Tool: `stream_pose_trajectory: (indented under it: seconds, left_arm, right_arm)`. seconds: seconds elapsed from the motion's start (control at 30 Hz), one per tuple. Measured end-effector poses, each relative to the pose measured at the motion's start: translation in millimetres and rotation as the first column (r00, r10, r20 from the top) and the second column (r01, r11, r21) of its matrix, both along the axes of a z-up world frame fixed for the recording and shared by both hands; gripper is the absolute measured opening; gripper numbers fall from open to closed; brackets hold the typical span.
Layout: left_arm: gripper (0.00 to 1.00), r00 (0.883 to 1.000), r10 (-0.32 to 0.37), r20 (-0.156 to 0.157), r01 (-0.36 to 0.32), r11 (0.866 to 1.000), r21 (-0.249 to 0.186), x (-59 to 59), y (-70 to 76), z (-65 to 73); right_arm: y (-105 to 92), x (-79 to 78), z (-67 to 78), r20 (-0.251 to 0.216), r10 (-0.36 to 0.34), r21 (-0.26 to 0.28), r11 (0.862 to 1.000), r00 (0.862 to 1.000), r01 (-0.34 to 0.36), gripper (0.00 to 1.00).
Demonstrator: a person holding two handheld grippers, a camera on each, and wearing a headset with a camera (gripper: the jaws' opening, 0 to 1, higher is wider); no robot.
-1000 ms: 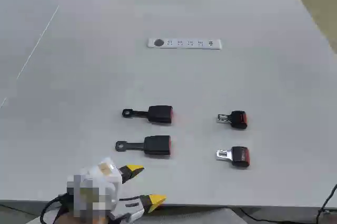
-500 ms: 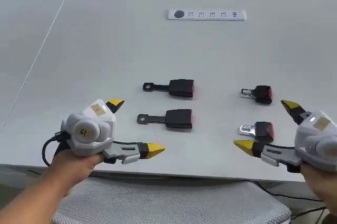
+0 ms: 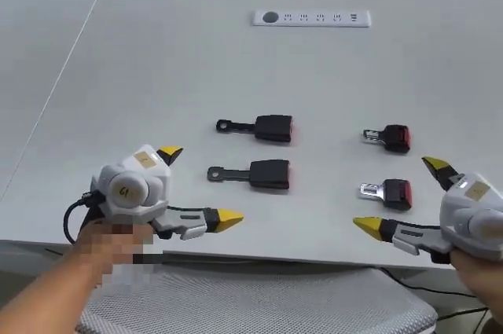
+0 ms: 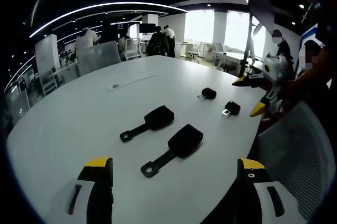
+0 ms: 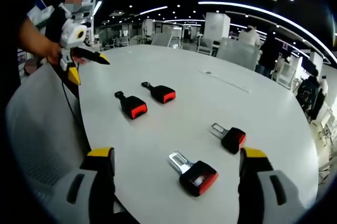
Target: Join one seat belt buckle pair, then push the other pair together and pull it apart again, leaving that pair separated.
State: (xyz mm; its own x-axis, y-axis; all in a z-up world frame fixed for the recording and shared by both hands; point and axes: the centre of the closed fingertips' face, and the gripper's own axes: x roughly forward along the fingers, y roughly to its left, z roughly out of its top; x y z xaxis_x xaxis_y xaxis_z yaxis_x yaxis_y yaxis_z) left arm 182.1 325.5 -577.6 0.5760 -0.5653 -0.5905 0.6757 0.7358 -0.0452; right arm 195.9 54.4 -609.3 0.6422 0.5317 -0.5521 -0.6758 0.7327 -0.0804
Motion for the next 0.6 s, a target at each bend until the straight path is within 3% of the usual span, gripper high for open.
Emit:
stream_pose_trajectory:
  seconds: [0.1, 0.4, 0.6]
  left_arm:
    - [1.0, 1.0, 0.01, -0.005, -0.01, 1.0, -0.003, 1.4, 2.5, -1.2]
    - [1.0, 1.0, 0.028, -0.004, -0.028, 0.999, -0.014, 5.4, 2.7, 0.4]
    - [1.0, 0.999, 0.047, 0.016, -0.047, 0.998, -0.036, 8.2, 0.4, 13.8]
  right_arm:
    - [-1.9, -0.1, -2.7, -0.014, -0.01, 0.005, 1.0, 1.0, 0.01, 1.0]
    - [-2.5, 3.1, 6.5, -0.004, -0.039, 0.041, 0.998, 0.999, 0.039, 1.0]
    - [-0.6, 3.2, 15.1, -0.002, -0.053, 0.067, 0.996, 0.999, 0.053, 1.0]
